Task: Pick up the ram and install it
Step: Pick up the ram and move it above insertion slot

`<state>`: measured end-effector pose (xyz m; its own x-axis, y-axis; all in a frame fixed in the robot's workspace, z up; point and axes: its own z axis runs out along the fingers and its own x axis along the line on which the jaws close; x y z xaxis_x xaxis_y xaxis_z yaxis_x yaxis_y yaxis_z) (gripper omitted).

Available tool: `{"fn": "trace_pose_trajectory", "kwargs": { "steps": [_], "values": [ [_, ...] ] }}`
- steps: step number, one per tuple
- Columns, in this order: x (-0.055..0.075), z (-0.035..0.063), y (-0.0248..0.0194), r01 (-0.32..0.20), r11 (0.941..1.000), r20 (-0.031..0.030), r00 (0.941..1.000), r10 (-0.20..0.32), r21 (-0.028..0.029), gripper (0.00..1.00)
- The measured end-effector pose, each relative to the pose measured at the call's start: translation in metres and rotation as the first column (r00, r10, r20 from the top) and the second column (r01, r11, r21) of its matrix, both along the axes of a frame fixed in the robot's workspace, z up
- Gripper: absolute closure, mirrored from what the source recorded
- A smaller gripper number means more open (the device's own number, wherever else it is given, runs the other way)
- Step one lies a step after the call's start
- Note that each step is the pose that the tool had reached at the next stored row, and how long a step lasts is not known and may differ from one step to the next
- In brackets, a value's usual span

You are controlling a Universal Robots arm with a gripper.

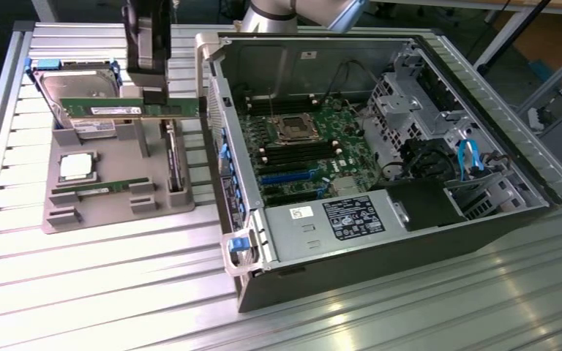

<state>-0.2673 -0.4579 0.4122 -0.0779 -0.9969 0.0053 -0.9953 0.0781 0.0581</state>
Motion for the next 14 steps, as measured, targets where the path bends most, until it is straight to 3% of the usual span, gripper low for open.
{"fn": "trace_pose_trajectory", "kwargs": {
  "steps": [14],
  "values": [
    [0.037,0.0000,0.0000,0.000,1.0000,-0.0058,1.0000,0.000,0.0000,0.88]
  ]
}}
